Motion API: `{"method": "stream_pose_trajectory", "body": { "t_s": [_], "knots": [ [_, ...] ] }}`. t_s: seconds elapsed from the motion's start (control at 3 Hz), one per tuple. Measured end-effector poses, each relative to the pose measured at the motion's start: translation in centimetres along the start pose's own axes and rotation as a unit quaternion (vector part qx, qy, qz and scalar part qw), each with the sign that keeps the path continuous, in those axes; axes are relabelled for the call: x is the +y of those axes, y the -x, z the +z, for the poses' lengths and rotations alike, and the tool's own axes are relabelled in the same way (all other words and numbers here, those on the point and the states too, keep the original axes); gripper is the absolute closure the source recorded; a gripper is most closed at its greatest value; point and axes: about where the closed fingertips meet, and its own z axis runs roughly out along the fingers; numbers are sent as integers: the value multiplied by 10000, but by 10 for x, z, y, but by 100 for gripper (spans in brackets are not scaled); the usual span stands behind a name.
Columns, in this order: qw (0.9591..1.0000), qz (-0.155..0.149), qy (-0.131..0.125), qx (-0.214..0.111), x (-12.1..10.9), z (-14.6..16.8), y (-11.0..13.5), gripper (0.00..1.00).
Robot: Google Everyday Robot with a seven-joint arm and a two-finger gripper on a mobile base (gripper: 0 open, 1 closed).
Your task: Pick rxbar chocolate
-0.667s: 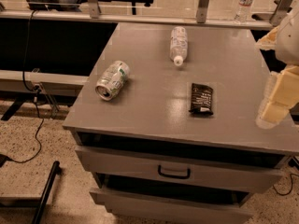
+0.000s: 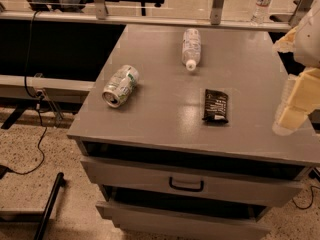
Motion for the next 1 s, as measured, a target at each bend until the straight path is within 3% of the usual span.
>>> {"method": "stream_pose_trajectory", "body": {
  "t_s": [0.33, 0.67, 1.0],
  "knots": [
    [9998, 206, 25, -67, -16, 9, 3, 0],
    [9994, 271, 211, -102, -29, 36, 13, 0],
    [9993, 3, 326, -195, -39, 62, 24, 0]
  ]
}}
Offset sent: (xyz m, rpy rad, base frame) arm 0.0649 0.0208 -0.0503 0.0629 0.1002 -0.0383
